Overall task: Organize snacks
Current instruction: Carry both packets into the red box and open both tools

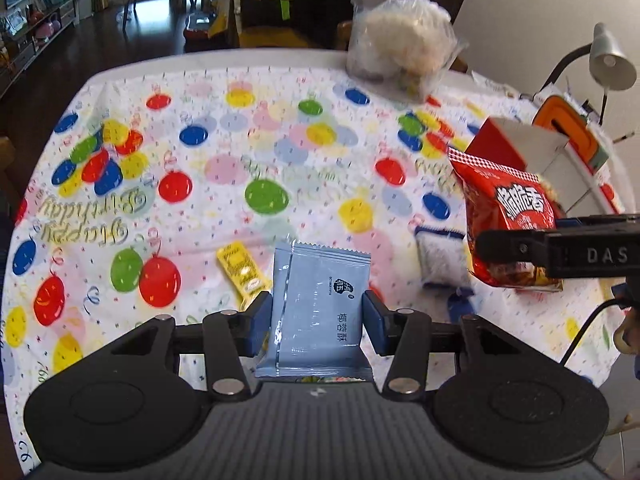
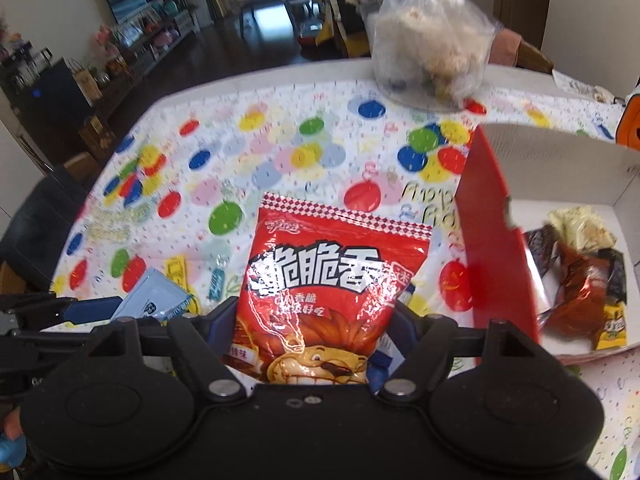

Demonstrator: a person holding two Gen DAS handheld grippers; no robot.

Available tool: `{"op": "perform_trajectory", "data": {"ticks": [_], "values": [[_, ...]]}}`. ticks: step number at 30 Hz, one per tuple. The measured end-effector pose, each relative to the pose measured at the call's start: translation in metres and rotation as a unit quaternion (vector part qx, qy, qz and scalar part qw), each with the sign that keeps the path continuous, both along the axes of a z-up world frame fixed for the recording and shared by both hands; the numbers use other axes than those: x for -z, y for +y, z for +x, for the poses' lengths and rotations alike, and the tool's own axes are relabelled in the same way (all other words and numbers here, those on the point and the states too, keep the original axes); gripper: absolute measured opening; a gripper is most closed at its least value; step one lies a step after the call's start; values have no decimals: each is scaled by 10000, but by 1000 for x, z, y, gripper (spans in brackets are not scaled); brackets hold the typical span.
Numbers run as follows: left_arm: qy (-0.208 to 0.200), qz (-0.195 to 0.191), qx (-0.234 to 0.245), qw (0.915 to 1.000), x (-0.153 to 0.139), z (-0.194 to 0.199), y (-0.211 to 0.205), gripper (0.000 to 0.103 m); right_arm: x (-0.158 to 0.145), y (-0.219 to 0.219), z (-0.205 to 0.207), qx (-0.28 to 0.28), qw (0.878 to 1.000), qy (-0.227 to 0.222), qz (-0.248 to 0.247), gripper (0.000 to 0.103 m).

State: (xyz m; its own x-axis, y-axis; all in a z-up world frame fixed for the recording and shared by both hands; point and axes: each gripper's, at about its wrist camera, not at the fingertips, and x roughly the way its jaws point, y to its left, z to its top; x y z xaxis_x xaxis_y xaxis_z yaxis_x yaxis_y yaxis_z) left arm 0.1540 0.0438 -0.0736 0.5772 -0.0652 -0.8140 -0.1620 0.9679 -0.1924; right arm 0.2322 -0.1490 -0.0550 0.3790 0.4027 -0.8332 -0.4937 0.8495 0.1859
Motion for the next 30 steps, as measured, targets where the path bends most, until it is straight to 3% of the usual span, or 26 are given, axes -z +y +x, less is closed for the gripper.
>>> {"op": "perform_trajectory", "data": {"ticks": [15, 30], "values": [[-477, 193, 214, 9984, -55, 36, -59, 48, -38, -71, 25, 105, 9986, -423, 313, 76], [-545, 335, 807, 9947, -69, 106, -154, 48, -29, -163, 78, 575, 9973, -370, 275, 76]]}}
